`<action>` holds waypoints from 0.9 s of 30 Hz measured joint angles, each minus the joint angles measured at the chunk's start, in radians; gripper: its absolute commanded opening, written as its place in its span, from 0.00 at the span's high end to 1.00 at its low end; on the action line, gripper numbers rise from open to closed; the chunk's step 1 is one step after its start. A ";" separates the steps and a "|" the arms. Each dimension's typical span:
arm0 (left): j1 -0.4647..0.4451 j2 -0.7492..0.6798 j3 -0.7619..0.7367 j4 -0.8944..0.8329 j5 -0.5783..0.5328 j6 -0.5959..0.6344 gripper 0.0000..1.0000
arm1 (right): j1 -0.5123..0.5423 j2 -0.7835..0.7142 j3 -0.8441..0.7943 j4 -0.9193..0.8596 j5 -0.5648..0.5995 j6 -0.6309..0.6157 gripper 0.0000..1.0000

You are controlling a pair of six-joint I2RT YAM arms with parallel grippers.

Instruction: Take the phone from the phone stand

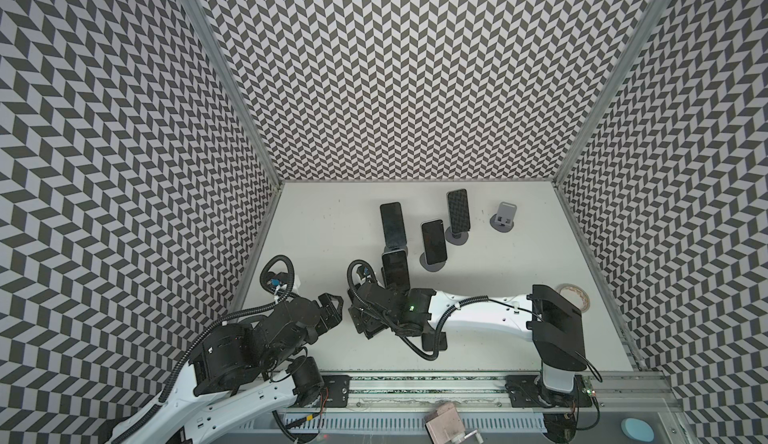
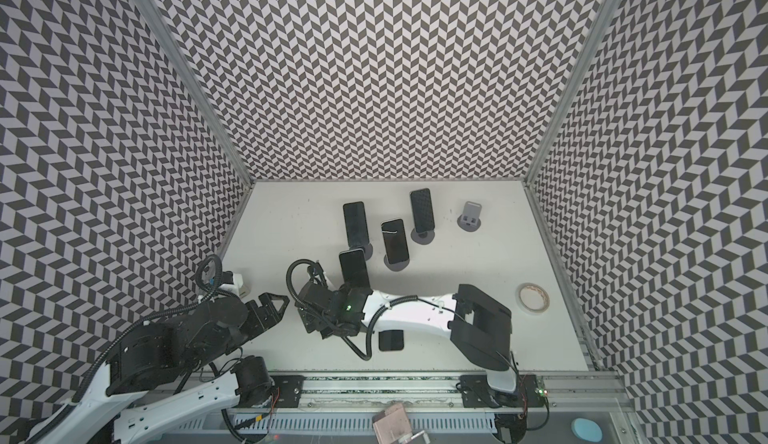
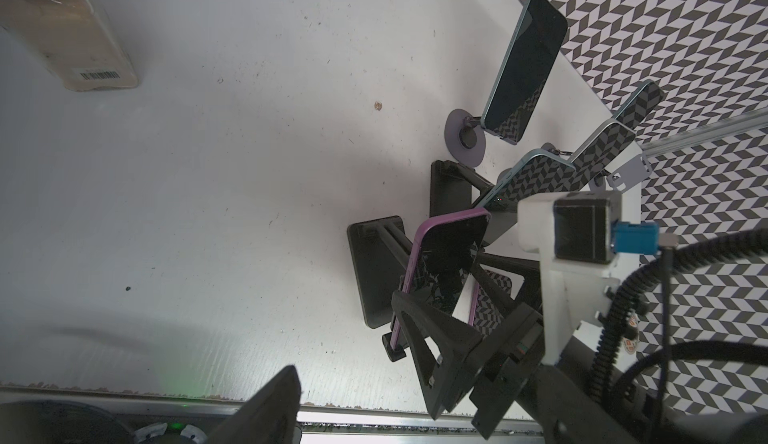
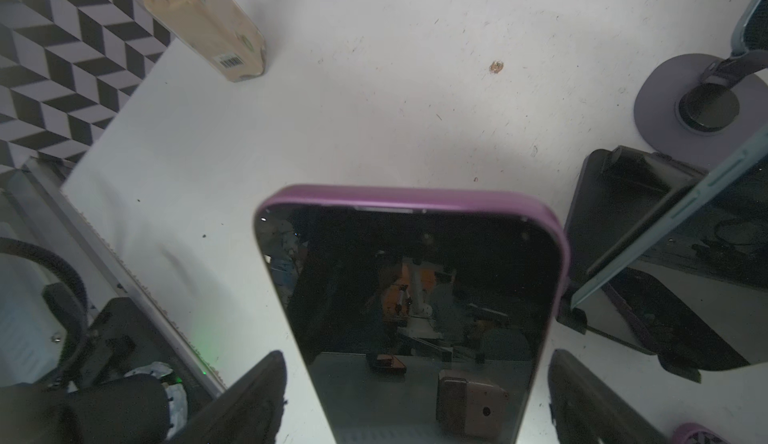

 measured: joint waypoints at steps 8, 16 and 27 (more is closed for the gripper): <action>0.000 -0.001 0.000 0.000 -0.015 -0.016 0.10 | 0.000 0.015 0.025 -0.008 0.005 -0.011 0.12; 0.000 -0.004 0.000 0.000 -0.030 -0.024 0.10 | 0.000 0.042 0.041 -0.011 0.006 -0.024 0.15; 0.000 -0.003 0.000 0.000 -0.049 -0.026 0.10 | 0.000 0.074 0.074 -0.041 0.007 -0.041 0.26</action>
